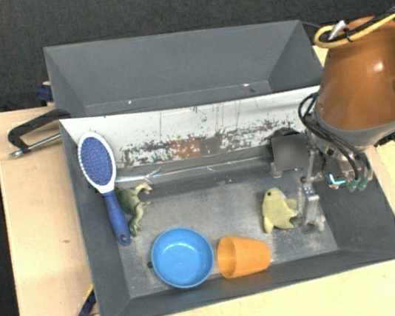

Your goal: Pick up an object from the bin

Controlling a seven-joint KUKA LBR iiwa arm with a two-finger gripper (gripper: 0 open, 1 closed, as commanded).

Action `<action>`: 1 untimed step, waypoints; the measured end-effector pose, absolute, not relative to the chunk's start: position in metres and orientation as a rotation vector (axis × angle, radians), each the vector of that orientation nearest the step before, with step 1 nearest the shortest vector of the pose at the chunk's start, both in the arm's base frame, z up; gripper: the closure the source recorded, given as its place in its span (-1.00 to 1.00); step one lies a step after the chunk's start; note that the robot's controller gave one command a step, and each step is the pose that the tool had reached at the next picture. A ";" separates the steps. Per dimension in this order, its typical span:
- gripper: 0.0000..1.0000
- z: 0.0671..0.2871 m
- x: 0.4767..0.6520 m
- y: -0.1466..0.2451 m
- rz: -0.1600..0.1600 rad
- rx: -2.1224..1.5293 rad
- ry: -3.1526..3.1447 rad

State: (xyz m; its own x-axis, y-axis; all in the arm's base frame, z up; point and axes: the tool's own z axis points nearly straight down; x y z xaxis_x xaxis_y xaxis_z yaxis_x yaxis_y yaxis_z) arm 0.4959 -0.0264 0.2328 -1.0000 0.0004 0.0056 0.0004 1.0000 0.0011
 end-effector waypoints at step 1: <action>-1.00 0.082 0.509 -0.042 -0.002 0.086 -3.135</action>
Offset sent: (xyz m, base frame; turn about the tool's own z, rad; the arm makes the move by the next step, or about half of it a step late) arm 0.0139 -0.0165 -0.1473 -0.0562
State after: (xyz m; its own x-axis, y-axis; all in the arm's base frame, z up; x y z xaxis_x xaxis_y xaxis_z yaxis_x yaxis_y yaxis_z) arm 0.5088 -0.0423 0.0819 -0.9985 -0.0551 0.0056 -0.0551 0.9985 0.0014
